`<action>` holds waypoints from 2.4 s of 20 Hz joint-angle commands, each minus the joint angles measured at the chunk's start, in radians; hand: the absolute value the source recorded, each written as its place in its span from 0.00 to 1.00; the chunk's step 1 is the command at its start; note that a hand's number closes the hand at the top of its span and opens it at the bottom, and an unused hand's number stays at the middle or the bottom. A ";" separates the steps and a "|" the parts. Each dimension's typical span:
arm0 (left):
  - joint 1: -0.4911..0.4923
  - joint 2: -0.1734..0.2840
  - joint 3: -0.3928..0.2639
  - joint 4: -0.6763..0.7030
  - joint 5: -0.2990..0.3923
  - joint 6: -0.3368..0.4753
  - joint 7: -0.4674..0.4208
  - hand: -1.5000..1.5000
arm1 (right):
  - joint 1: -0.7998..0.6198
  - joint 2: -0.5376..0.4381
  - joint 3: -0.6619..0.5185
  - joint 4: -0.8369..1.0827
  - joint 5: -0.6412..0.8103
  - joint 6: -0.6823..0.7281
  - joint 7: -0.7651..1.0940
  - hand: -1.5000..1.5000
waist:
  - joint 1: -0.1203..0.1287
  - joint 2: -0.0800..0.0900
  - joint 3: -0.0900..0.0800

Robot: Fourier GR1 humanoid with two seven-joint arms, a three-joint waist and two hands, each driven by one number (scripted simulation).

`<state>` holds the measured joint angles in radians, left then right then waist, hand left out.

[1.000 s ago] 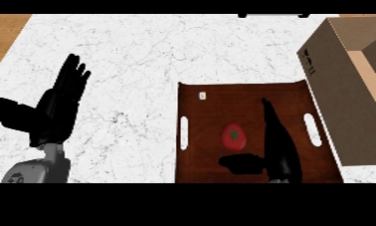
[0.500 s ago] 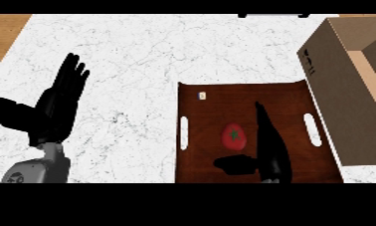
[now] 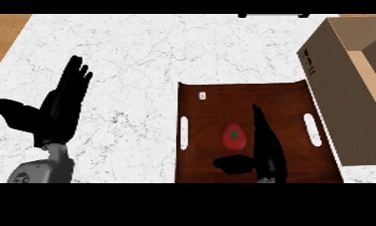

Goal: Pick the tomato from the tray and place it in the cardboard box

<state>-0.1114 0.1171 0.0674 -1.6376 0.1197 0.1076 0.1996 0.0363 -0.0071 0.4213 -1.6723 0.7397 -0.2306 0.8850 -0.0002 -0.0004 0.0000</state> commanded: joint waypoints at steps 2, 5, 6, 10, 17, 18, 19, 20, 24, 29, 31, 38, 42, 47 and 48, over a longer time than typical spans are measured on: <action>-0.008 0.017 0.014 -0.046 -0.004 -0.003 0.050 0.50 | -0.037 0.005 -0.058 0.123 -0.020 -0.032 -0.101 0.00 | 0.002 0.000 0.000; 0.049 -0.039 -0.046 -0.087 -0.055 0.027 0.026 0.50 | -0.037 0.007 -0.002 0.083 -0.009 -0.039 -0.042 0.00 | 0.002 0.000 0.000; -0.012 -0.027 -0.006 0.026 -0.032 0.003 -0.035 0.50 | -0.020 0.007 0.036 0.141 0.004 -0.106 -0.077 0.00 | 0.000 0.000 0.000; -0.042 -0.023 -0.015 -0.031 -0.039 0.030 0.066 0.50 | -0.063 0.007 0.050 0.065 0.087 -0.005 -0.016 1.00 | -0.001 -0.001 0.000; 0.018 -0.035 -0.013 -0.056 -0.043 0.016 0.029 0.50 | -0.073 -0.042 -0.018 0.092 0.114 0.008 -0.092 1.00 | 0.000 0.000 0.000; -0.001 -0.016 0.008 -0.003 -0.019 -0.022 -0.007 0.50 | -0.088 -0.010 0.020 0.073 0.189 -0.011 -0.036 1.00 | -0.001 0.000 0.000; -0.030 0.018 0.037 -0.055 0.016 -0.027 0.083 0.50 | -0.144 -0.001 0.055 0.104 0.205 0.033 -0.029 1.00 | 0.003 0.000 0.000; -0.015 0.008 0.024 0.012 -0.002 -0.044 0.003 0.50 | -0.208 -0.008 0.087 0.164 0.229 0.069 -0.051 1.00 | 0.009 0.002 -0.001; -0.019 -0.010 -0.008 -0.030 -0.002 -0.040 0.033 0.50 | -0.399 -0.042 0.171 0.287 0.268 0.260 -0.112 1.00 | 0.057 0.007 -0.001; -0.021 0.009 0.039 0.015 0.009 -0.043 0.009 0.50 | -0.515 0.006 0.210 0.257 0.334 0.295 -0.095 1.00 | 0.008 0.000 -0.001; -0.013 0.004 0.039 -0.011 0.018 -0.042 0.021 0.50 | -0.553 0.006 0.218 0.272 0.335 0.290 -0.108 1.00 | 0.008 0.000 0.000; 0.017 -0.005 0.037 -0.032 0.012 -0.032 0.030 0.50 | -0.602 0.007 0.242 0.004 0.344 0.474 0.003 1.00 | 0.001 -0.003 0.000; 0.023 -0.018 0.003 -0.043 -0.040 -0.002 0.026 0.50 | -0.683 0.007 0.148 -0.036 0.389 0.323 0.142 1.00 | -0.001 -0.005 0.000; 0.067 -0.027 0.007 -0.057 -0.014 -0.031 -0.016 0.50 | -0.670 -0.067 0.025 -0.147 0.480 0.346 0.158 1.00 | -0.008 -0.004 0.000; 0.035 -0.014 0.022 -0.026 -0.013 -0.027 0.003 0.50 | -0.728 -0.067 -0.050 -0.113 0.474 0.340 0.152 1.00 | -0.006 -0.001 0.000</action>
<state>-0.0854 0.1074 0.0879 -1.6834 0.1080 0.0849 0.2225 -0.6569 -0.0341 0.4778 -1.7444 1.1737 0.1163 0.9945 -0.0039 -0.0043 -0.0002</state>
